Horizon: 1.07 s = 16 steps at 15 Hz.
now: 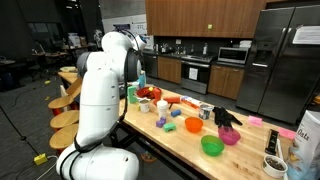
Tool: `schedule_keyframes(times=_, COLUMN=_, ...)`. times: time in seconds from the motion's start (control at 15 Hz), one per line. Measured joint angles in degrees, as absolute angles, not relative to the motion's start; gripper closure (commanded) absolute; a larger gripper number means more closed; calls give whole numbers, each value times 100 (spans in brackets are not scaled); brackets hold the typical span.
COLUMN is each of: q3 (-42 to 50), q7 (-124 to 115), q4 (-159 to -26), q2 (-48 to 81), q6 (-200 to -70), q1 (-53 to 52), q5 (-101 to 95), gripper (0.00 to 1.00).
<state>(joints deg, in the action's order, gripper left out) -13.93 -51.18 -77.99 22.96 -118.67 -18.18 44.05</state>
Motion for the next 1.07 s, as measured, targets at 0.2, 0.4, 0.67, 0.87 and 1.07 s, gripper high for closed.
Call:
schedule_keyframes(times=0.2, q3=-1438, q7=-5118, q4=-7789, q2=2357, q6=-11947, q1=-1901, q5=4456, gripper=0)
schedule_keyframes(times=0.4, q3=-1450, q7=-5112, q4=-7781, q2=2432, q6=-11975, q1=-1888, q5=4627, gripper=0)
schedule_keyframes(times=0.67, q3=-1440, q7=-5179, q4=-7788, q2=2582, q6=-11997, q1=-1822, q5=4973, gripper=0)
schedule_keyframes(times=0.87, q3=-1431, q7=-5576, q4=-7886, q2=2676, q6=-11994, q1=-1785, q5=5316, gripper=0)
schedule_keyframes(times=1.07, q3=-1432, q7=-6042, q4=-8182, q2=2654, q6=-12074, q1=-1796, q5=5786, gripper=0)
